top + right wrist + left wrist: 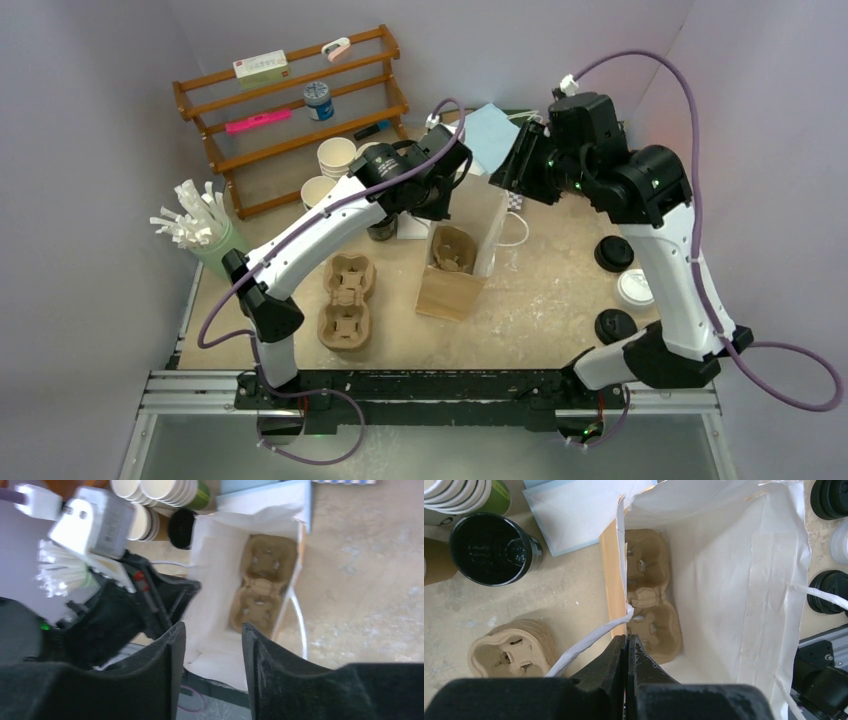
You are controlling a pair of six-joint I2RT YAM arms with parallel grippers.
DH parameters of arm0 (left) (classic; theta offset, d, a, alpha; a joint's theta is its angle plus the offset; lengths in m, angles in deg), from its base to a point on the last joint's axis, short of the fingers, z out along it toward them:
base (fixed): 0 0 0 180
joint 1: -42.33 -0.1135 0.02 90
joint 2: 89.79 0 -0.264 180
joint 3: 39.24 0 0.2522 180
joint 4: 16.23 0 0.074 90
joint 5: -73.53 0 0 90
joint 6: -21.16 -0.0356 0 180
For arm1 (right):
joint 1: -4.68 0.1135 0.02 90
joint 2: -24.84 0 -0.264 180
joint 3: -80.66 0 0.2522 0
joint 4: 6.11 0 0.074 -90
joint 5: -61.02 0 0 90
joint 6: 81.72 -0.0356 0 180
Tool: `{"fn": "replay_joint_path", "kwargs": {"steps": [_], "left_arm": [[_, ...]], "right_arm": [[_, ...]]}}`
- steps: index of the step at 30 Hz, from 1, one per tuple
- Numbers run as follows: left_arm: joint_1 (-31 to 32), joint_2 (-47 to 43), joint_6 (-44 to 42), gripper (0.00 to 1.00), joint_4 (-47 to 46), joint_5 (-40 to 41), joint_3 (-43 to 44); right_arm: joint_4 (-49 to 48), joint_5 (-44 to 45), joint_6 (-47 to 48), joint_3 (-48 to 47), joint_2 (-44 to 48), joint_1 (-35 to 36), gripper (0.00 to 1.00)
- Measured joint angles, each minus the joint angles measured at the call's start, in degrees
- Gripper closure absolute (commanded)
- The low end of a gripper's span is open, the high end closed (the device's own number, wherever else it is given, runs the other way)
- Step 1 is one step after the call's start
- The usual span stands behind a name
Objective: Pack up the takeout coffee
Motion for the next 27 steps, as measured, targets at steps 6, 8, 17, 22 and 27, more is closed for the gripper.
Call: {"fn": "replay_joint_path", "kwargs": {"steps": [6,8,17,22,27], "left_arm": [[0.0,-0.9,4.8,1.0,-0.6,-2.0,-2.2],[-0.1,-1.5,7.3,1.0,-1.0,-2.5,-3.7],[-0.4,-9.5,17.5,1.0,-4.4,-3.4,-13.3],[-0.4,-16.3,21.2,1.0,-7.3,-3.3,-22.3],[-0.4,-20.5,25.2,1.0,-12.4,-3.3,-29.1]], "right_arm": [[-0.3,-3.4,-0.5,-5.3,-6.8,1.8,1.0],[-0.7,-2.9,-1.2,-4.8,-9.2,3.7,1.0],[-2.7,2.2,-4.8,8.4,-11.6,11.3,1.0],[-7.4,3.3,-5.1,23.7,-6.6,12.8,1.0],[-8.0,5.6,-7.2,28.5,-5.1,16.2,1.0]]}}
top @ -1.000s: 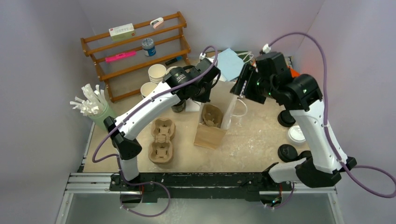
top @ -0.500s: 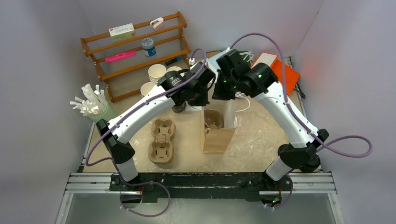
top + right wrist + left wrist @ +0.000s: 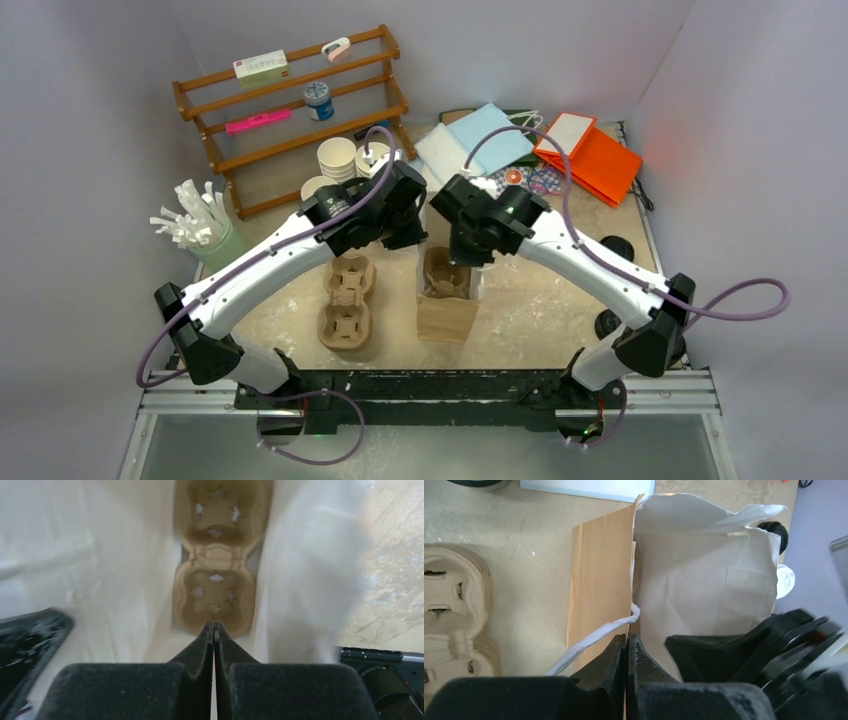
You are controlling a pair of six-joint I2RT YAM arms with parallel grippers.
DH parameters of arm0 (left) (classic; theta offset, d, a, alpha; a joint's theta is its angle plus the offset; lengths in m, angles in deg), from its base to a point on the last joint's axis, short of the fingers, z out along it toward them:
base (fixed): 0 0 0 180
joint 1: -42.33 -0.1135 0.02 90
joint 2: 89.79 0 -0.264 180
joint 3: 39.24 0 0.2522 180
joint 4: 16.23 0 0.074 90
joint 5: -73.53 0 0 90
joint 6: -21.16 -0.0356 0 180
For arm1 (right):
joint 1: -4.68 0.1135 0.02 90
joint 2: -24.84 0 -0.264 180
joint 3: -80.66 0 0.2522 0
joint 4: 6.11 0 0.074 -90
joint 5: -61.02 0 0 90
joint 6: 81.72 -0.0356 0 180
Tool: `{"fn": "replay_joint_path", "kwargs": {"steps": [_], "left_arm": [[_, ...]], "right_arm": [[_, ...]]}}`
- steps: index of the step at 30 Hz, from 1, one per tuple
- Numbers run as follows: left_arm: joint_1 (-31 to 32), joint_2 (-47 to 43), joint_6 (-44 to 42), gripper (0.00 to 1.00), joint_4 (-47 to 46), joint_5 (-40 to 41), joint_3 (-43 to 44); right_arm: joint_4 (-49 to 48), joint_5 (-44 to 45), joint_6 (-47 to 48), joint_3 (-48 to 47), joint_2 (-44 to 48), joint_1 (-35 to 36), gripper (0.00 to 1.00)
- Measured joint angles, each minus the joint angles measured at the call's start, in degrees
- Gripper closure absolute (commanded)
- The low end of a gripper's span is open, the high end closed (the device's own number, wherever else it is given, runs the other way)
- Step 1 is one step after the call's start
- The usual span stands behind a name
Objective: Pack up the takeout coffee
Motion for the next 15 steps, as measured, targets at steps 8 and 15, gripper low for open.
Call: {"fn": "replay_joint_path", "kwargs": {"steps": [8,15], "left_arm": [[0.0,-2.0,4.3,1.0,-4.7,0.0,-4.2],[0.0,-7.3,5.5,1.0,-8.2,-0.6,-10.9]], "right_arm": [[-1.7,3.7,-4.2,1.5,-3.9,6.3,1.0],[-2.5,3.7,-4.8,5.3,-3.2,5.3,1.0]]}}
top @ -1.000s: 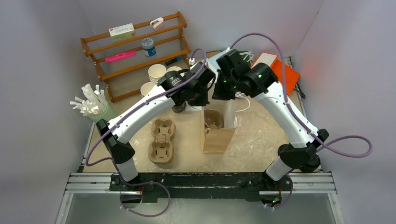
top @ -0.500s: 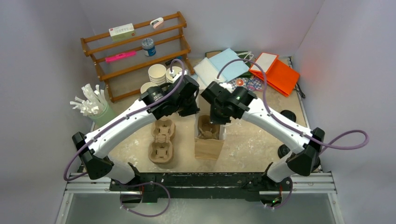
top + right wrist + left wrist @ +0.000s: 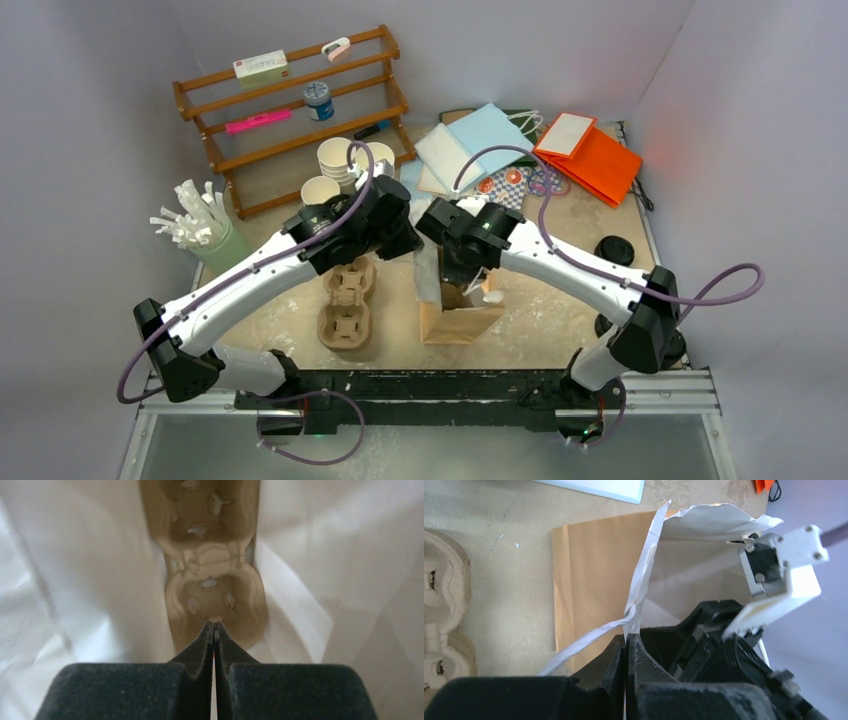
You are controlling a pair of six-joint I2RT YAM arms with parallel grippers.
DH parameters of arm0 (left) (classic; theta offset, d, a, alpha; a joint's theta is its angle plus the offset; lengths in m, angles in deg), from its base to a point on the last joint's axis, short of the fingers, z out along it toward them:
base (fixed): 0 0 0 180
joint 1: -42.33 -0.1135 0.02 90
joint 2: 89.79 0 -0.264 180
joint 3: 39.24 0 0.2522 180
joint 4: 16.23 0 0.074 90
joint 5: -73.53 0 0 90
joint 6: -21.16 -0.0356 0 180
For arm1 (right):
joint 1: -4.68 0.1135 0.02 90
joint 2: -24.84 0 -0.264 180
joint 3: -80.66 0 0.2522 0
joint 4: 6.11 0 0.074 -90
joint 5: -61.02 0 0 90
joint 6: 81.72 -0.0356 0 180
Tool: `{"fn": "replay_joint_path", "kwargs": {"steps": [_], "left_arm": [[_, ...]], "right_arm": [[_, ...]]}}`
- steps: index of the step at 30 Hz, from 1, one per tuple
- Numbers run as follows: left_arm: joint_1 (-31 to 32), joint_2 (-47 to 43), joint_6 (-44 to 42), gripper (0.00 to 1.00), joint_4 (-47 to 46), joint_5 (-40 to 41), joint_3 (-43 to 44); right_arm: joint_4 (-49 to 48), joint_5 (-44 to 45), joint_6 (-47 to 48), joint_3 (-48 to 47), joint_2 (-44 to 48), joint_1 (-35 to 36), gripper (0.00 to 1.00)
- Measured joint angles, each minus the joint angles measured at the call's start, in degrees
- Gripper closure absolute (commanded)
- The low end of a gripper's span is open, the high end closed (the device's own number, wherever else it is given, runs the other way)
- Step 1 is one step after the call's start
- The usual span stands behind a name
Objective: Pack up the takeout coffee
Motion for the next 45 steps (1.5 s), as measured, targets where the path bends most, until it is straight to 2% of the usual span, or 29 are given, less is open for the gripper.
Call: {"fn": "replay_joint_path", "kwargs": {"steps": [4,12,16,23,34,39,45], "left_arm": [[0.0,-1.1,0.1,1.0,-0.6,-0.3,-0.8],[0.0,0.4,-1.0,1.0,-0.2,-0.2,0.2],[0.0,0.4,-1.2,1.0,0.0,-0.1,0.2],[0.0,-1.3,-0.9,1.0,2.6,0.3,-1.1],[-0.2,-2.7,-0.8,1.0,1.4,0.5,-2.2],[-0.2,-3.2,-1.1,1.0,1.4,0.5,-2.2],[-0.2,-3.6,-3.1,1.0,2.6,1.0,-2.2]], "right_arm": [[0.6,-0.1,0.9,-0.5,-1.4,-2.0,1.0],[7.1,2.0,6.3,-27.5,-9.2,-3.9,1.0],[8.0,1.7,6.5,-31.1,-9.3,-3.5,1.0],[8.2,2.1,2.8,-26.2,-11.1,-0.4,1.0],[6.8,2.8,-4.4,-7.0,-5.1,3.6,1.0],[2.2,0.3,-4.3,0.0,-1.4,3.8,1.0],[-2.5,-0.9,-1.4,2.6,-1.5,3.1,1.0]]}}
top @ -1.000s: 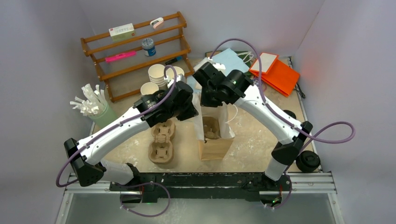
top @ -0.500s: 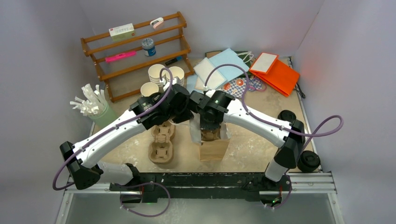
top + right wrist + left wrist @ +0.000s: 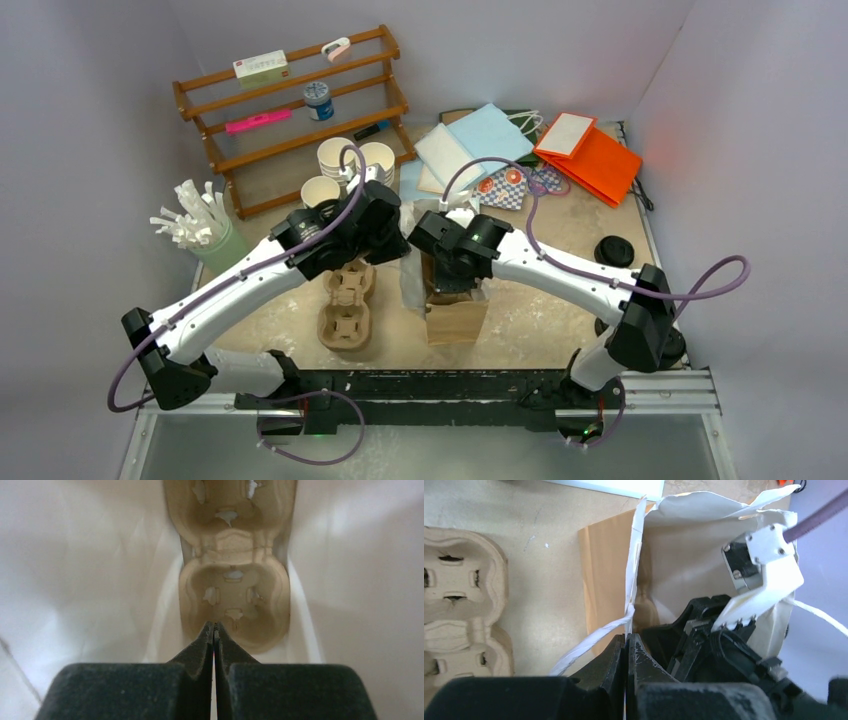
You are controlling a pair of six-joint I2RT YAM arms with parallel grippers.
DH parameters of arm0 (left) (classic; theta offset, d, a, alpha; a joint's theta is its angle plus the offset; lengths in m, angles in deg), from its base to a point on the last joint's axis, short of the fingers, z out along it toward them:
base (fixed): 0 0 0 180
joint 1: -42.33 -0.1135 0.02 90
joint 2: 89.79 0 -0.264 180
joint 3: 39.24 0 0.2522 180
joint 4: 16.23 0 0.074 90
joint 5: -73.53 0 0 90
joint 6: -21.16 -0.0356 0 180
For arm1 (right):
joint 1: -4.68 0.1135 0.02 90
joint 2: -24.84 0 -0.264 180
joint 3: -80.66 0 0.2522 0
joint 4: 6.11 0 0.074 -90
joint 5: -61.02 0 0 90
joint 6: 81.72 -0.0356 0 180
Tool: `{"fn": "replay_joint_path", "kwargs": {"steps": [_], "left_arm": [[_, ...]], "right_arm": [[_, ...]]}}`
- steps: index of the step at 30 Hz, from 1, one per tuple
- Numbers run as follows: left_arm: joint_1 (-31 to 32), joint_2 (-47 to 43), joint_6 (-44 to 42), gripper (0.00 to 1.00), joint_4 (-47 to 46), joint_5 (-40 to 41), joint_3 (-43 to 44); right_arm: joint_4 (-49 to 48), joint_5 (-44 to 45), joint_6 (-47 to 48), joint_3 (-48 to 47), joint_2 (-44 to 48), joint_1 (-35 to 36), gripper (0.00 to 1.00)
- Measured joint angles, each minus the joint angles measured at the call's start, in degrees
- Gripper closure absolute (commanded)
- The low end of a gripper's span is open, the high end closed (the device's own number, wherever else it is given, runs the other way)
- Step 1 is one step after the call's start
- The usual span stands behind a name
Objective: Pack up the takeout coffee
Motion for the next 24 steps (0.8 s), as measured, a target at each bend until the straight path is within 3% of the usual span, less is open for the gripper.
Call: {"fn": "replay_joint_path", "kwargs": {"steps": [8,17,24], "left_arm": [[0.0,-3.0,-4.3,1.0,0.3,0.4,-3.1],[0.0,-7.5,-10.2,1.0,-4.5,-3.5,-8.4],[0.0,-8.0,-12.8,1.0,-6.0,-4.7,-9.4]], "right_arm": [[-10.6,-5.6,7.2,9.4,5.3,-7.0,1.0],[-16.6,-9.5,14.7,9.6,5.5,-7.7,1.0],[-16.7,-9.7,18.2,8.0,0.0,-7.7,1.0]]}}
